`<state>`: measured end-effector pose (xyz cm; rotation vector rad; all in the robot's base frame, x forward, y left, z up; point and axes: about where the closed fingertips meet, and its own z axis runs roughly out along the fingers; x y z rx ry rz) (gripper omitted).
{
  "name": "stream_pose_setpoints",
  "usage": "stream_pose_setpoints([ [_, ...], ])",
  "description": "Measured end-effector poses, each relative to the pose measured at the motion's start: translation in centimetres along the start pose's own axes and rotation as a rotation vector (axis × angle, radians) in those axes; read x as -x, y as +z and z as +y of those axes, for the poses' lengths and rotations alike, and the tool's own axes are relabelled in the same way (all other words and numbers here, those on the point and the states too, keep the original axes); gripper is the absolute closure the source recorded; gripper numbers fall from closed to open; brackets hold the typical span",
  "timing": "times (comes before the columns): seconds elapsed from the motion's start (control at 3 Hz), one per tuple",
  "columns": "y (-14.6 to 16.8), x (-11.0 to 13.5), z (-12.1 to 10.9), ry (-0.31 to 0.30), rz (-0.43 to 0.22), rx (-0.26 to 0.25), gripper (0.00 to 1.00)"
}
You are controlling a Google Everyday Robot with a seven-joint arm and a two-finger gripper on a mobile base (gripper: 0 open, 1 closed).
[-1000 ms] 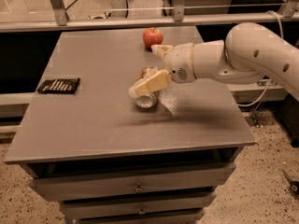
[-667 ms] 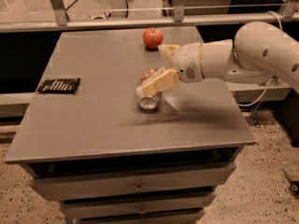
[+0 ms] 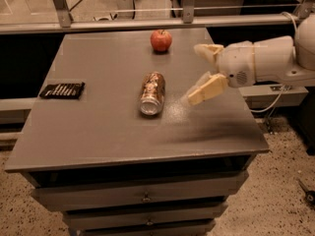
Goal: Knock orange can over
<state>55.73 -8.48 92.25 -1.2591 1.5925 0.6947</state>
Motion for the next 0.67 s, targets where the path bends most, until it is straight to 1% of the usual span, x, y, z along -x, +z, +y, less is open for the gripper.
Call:
stream_pose_setpoints([
  [0.33,-4.95,-0.24,0.47,-0.034,0.019,-0.004,0.00],
  [0.67,-5.55,-0.21,0.81,-0.038,0.021,0.006,0.00],
])
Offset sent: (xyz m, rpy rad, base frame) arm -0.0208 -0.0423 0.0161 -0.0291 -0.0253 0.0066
